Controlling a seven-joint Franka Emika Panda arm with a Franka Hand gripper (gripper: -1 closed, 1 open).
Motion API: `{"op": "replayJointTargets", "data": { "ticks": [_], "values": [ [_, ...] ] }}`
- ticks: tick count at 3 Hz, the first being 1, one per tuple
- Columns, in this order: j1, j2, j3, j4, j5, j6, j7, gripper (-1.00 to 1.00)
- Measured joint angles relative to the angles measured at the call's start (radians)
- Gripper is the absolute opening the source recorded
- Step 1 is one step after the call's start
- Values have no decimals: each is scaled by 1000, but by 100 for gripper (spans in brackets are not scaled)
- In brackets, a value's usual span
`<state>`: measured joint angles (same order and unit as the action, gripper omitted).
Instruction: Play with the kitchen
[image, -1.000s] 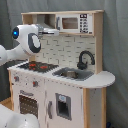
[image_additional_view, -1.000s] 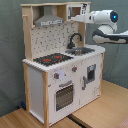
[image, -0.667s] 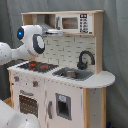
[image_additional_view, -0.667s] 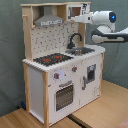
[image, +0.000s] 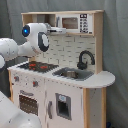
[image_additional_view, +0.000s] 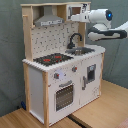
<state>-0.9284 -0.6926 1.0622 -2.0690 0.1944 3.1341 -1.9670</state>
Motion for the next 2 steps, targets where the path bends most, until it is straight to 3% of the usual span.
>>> {"op": "replayJointTargets", "data": {
  "ticks": [2],
  "values": [
    [-126,37,105,113,0,-3,-2,100]
  ]
}}
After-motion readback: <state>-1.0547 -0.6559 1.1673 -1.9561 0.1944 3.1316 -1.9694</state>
